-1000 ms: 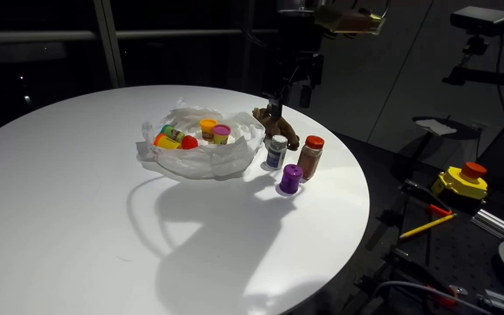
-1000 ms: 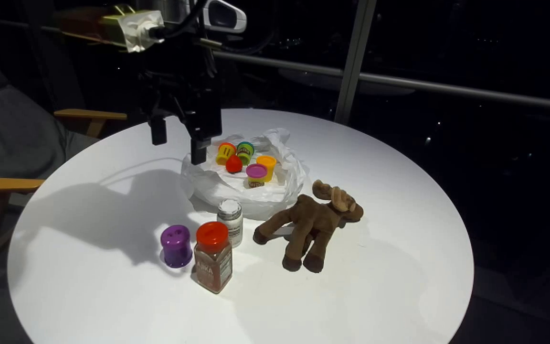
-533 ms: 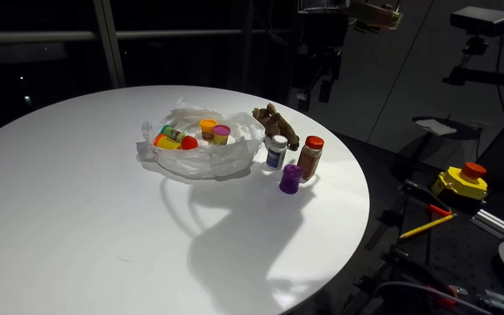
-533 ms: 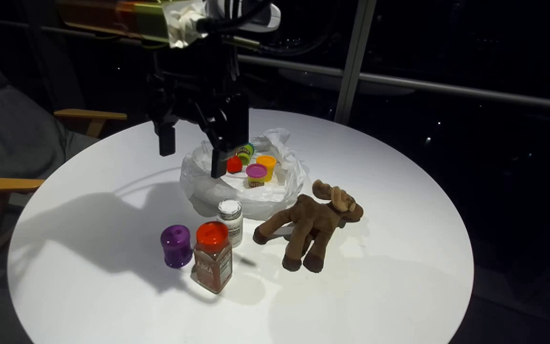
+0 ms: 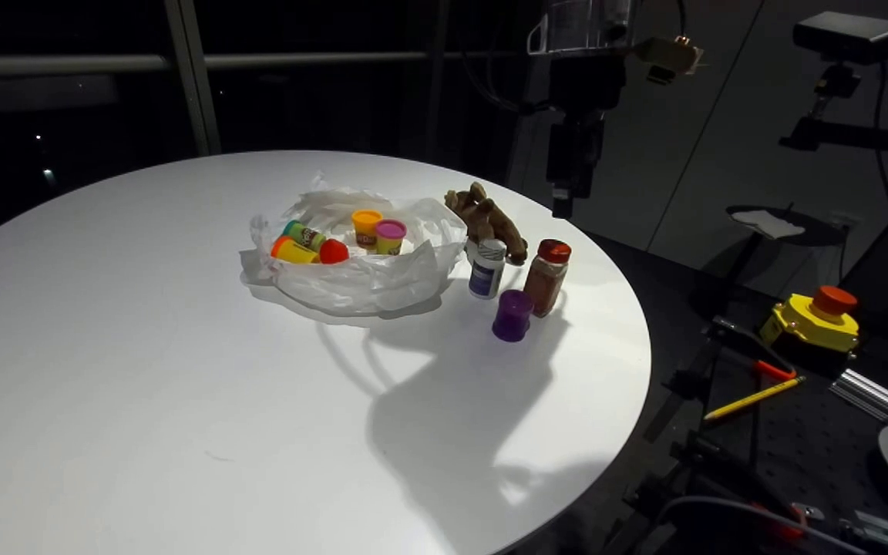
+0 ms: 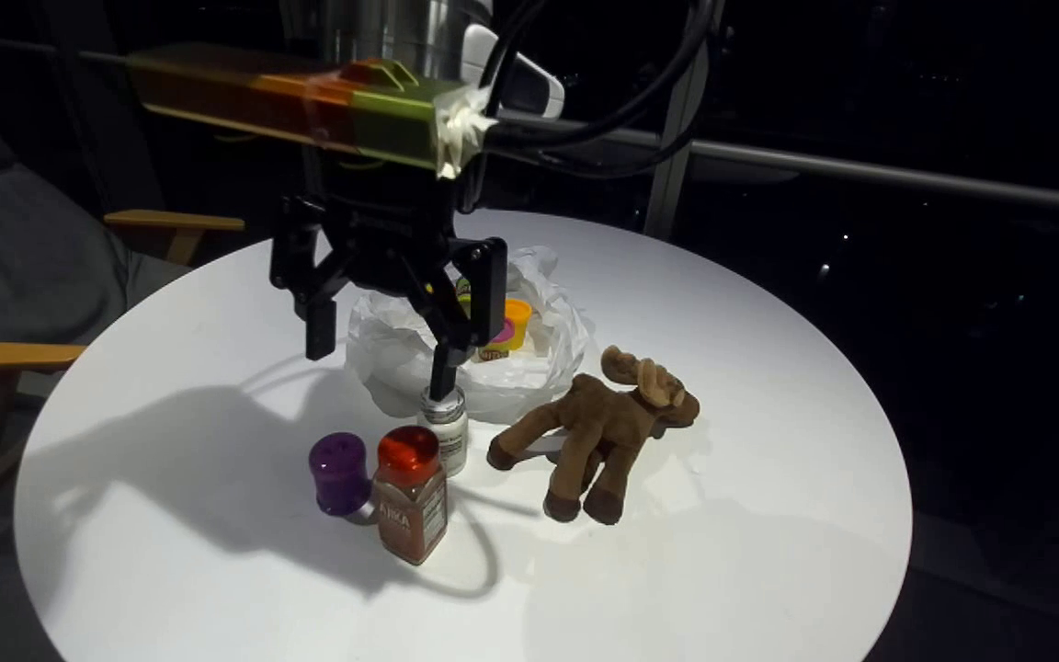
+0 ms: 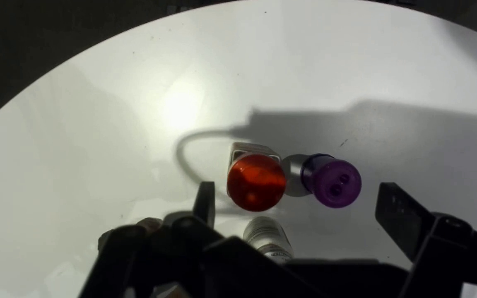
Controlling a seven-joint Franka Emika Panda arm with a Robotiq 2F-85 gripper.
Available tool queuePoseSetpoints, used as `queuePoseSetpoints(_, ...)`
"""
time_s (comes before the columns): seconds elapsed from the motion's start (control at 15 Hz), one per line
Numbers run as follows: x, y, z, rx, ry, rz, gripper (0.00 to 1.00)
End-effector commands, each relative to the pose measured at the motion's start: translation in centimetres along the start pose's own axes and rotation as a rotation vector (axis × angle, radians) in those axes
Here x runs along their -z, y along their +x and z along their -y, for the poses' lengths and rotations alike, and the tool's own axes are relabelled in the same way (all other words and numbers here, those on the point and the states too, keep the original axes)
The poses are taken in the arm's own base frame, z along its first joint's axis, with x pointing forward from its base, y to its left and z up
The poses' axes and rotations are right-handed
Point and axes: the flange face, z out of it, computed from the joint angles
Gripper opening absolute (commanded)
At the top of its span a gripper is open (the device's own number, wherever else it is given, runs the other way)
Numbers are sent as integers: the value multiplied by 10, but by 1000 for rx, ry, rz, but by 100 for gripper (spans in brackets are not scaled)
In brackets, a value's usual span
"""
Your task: Put all the objects on the table into the plastic bag.
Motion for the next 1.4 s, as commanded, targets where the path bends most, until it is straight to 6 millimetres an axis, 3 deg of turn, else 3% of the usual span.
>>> queuePoseSetpoints(0.0,-8,2,-4,65,-57,-54,100)
queuePoseSetpoints(0.47,-35,7,-6,83,-74,-63,100)
queuePoseSetpoints(1.33,-64,14,-17,62,-53,-24,100)
